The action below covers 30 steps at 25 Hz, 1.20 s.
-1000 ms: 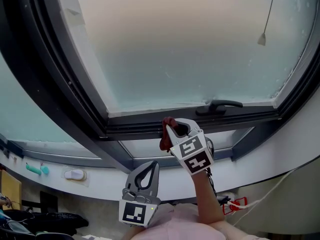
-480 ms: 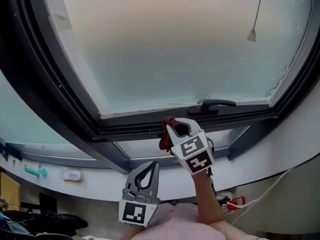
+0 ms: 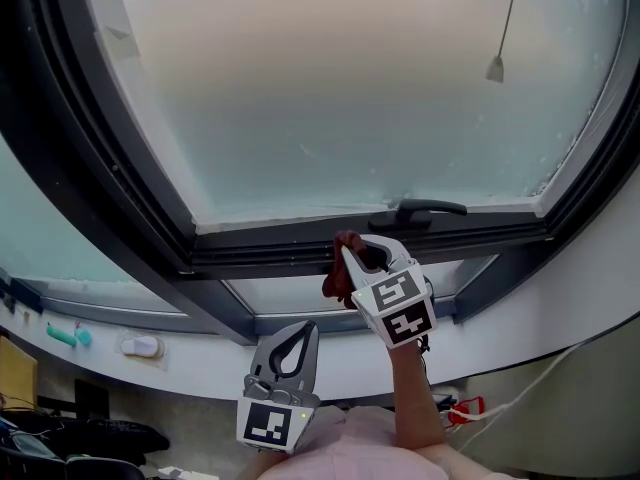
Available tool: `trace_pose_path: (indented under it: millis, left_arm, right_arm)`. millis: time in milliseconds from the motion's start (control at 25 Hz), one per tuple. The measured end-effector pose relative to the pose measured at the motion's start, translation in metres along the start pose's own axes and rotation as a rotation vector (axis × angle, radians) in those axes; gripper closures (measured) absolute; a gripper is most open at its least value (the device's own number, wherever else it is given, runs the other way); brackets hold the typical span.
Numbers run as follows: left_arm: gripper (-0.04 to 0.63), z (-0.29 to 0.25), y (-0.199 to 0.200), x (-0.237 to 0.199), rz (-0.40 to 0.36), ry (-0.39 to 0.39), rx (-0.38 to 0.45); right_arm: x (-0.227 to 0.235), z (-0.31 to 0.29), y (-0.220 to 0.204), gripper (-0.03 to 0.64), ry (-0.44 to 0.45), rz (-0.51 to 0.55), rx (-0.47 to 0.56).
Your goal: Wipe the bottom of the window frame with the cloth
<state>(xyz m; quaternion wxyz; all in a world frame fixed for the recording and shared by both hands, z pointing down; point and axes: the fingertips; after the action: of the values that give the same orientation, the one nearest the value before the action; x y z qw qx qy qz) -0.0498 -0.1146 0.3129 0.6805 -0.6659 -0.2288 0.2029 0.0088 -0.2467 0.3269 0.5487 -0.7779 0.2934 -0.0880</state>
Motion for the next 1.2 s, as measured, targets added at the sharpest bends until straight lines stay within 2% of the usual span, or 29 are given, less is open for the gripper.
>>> trace_pose_path:
  millis: [1200]
  left_arm:
    - [0.595, 0.002, 0.001, 0.019, -0.013, 0.060, 0.009]
  right_arm:
    - [0.061, 0.035, -0.028, 0.561, -0.066, -0.074, 0.026]
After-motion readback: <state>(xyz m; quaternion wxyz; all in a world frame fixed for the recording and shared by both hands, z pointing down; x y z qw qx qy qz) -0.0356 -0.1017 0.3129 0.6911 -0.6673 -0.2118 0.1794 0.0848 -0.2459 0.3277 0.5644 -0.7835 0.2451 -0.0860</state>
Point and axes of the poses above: the fingertips, and each gripper's own axes: z backward along the fingers, x to its right, y out of its top, and after that the axes turned 2 degrees about -x, right-handed
